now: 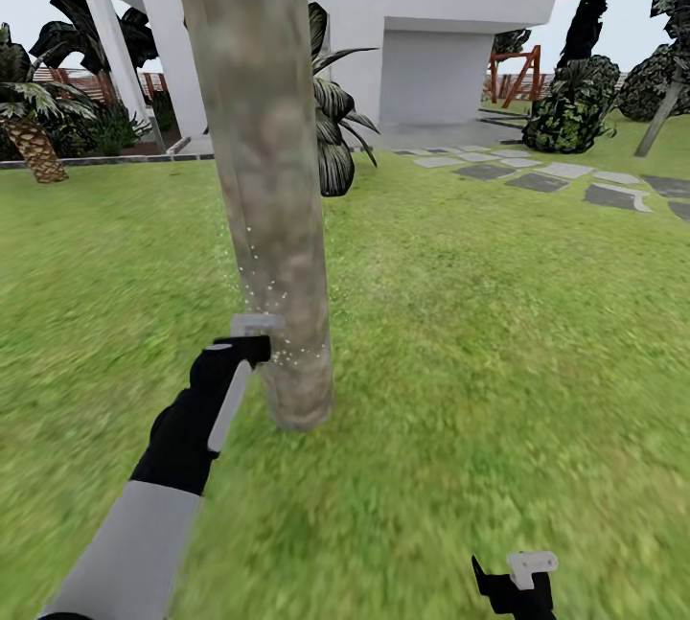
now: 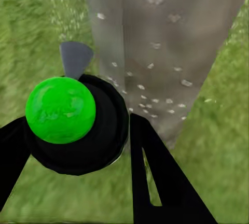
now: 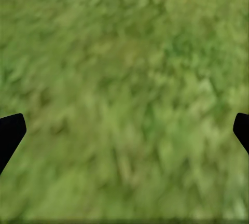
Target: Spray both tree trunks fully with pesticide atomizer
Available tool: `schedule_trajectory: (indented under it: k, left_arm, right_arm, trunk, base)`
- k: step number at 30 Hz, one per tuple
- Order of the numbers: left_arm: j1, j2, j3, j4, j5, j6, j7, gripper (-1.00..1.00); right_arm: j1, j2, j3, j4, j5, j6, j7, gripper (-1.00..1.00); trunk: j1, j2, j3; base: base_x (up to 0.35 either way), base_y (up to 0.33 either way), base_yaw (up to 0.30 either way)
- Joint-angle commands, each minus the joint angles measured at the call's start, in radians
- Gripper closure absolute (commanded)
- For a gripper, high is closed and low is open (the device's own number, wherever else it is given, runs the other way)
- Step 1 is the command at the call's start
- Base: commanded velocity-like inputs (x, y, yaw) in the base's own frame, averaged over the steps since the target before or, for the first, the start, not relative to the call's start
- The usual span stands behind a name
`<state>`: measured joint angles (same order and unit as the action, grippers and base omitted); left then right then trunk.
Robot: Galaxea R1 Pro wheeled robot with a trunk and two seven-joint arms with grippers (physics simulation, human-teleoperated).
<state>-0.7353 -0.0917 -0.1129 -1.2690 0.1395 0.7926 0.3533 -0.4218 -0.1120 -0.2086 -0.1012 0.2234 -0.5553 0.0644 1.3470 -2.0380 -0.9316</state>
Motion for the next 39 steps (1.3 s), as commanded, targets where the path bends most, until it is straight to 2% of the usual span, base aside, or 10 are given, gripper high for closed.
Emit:
schedule_trajectory:
  k: [1,4,8,13,18,23,25,28,35,39]
  left_arm:
    - [-0.001,0.011,0.024,-0.004,0.011,0.002,-0.001,1.00]
    - [-0.004,0.016,0.039,-0.020,0.012,0.063,-0.002,1.00]
    - [-0.022,-0.001,-0.026,-0.039,0.012,0.088,-0.012,1.00]
    - [-0.147,-0.001,-0.033,-0.087,0.013,0.199,-0.014,1.00]
    - [-0.211,-0.002,-0.033,-0.104,0.014,0.217,-0.014,1.00]
    - [-0.109,0.006,-0.031,-0.086,0.013,0.202,-0.016,1.00]
    - [-0.062,0.006,-0.033,-0.058,0.014,0.180,-0.016,1.00]
    - [-0.049,0.006,-0.033,0.024,0.014,0.130,-0.017,1.00]
    - [-0.046,0.008,-0.028,0.335,0.013,-0.129,-0.088,1.00]
    - [-0.041,0.010,-0.034,0.433,0.000,-0.240,-0.080,1.00]
  right_arm:
    - [0.000,0.000,0.000,0.000,0.000,0.000,0.000,-1.00]
    - [0.000,0.000,0.000,0.000,0.000,0.000,0.000,-1.00]
    - [0.000,0.000,0.000,0.000,0.000,0.000,0.000,-1.00]
    - [0.000,0.000,0.000,0.000,0.000,0.001,0.000,-1.00]
    - [0.000,0.000,0.000,0.000,0.001,0.002,0.000,-1.00]
    - [0.000,0.000,0.000,0.000,0.001,0.002,0.000,-1.00]
    - [0.000,0.000,0.000,0.000,0.001,0.002,0.000,-1.00]
    - [0.000,0.000,0.000,0.000,0.001,0.002,0.000,-1.00]
    - [0.000,0.000,0.000,0.001,0.001,0.002,0.000,-1.00]
    - [0.000,0.000,0.000,0.000,0.001,0.002,0.000,-1.00]
  trunk:
    - [0.000,0.000,0.000]
    - [0.000,0.000,0.000]
    - [0.000,0.000,0.000]
    - [0.000,0.000,0.000]
    - [0.000,0.000,0.000]
    - [0.000,0.000,0.000]
    - [0.000,0.000,0.000]
    - [0.000,0.000,0.000]
    - [0.000,0.000,0.000]
    - [0.000,0.000,0.000]
  base:
    - [0.000,0.000,0.000]
    - [0.000,0.000,0.000]
    - [0.000,0.000,0.000]
    - [0.000,0.000,0.000]
    - [0.000,0.000,0.000]
    - [0.000,0.000,0.000]
    - [0.000,0.000,0.000]
    - [0.000,0.000,0.000]
    - [0.000,0.000,0.000]
    - [0.000,0.000,0.000]
